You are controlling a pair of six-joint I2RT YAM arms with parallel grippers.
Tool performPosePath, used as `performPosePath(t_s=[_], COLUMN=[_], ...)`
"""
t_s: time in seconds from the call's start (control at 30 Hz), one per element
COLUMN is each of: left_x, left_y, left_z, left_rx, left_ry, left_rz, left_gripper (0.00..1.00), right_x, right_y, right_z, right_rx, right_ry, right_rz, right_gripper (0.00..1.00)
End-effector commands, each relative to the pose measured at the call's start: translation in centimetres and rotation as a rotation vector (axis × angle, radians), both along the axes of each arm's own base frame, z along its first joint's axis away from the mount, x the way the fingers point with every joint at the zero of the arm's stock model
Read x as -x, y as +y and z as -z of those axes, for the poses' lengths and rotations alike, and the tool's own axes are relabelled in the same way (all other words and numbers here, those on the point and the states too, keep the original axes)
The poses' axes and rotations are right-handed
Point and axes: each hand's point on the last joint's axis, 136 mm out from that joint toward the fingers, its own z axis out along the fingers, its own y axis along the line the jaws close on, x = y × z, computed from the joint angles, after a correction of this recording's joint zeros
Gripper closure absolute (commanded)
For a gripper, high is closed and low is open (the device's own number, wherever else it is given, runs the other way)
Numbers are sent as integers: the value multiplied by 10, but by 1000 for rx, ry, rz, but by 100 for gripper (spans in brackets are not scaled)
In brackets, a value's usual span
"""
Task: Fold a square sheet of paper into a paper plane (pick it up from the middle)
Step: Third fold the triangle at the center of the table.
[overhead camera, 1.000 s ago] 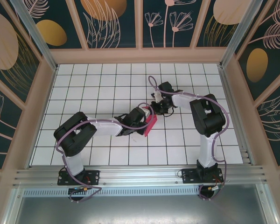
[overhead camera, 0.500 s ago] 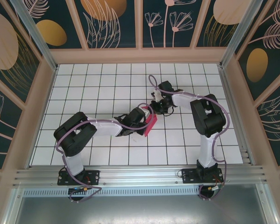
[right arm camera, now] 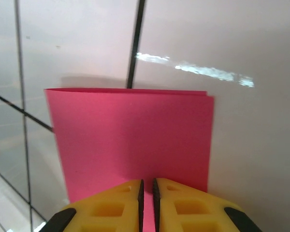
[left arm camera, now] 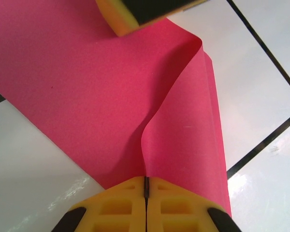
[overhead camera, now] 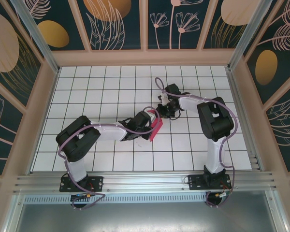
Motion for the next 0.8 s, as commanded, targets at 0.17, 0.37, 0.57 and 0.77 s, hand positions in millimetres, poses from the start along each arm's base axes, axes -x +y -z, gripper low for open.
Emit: performPosePath(t_s=[0.17, 0.37, 0.57, 0.77], left_x=[-8, -2, 1, 5], left_y=[-3, 7, 3, -8], left_z=[1, 12, 7, -8], left_rx=[-19, -41, -4, 78], left_ry=[-6, 12, 27, 54], left_rz=[11, -4, -14, -5], left_gripper=[92, 92, 92, 91], right_x=[7, 6, 5, 4], right_y=[-4, -4, -4, -2], right_z=[17, 15, 15, 13], right_rx=[54, 55, 56, 49], right_ry=[26, 22, 23, 18], right_rz=[-13, -16, -17, -18], right_gripper=[83, 83, 83, 83])
